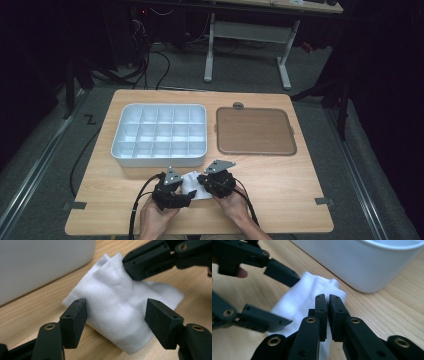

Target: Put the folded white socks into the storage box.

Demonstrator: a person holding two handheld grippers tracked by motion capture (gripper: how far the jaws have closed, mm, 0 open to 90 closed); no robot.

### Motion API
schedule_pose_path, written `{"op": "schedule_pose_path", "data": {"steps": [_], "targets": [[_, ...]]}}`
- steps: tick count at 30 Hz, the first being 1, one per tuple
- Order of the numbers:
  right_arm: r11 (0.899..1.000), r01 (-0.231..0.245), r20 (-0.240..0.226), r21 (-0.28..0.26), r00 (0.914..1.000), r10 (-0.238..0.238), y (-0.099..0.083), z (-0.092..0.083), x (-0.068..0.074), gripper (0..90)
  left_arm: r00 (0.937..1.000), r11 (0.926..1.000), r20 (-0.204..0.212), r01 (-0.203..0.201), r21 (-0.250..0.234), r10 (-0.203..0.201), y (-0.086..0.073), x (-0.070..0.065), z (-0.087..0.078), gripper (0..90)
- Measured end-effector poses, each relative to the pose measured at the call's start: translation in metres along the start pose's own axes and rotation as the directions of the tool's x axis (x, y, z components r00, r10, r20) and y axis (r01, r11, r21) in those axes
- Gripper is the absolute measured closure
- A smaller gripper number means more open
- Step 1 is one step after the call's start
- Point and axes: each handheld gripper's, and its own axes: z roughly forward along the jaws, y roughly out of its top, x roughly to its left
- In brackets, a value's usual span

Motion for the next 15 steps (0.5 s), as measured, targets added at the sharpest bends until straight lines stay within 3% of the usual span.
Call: {"op": "schedule_pose_path", "data": {"steps": [15], "targets": [[0.999,-0.014,0.006,0.036,0.9999,0.014,-0.006,0.014,-0.008,84.6,0.9999,0.9998,0.005,0.016,0.013,-0.016,0.002,0.009,0.005,34.2]]}}
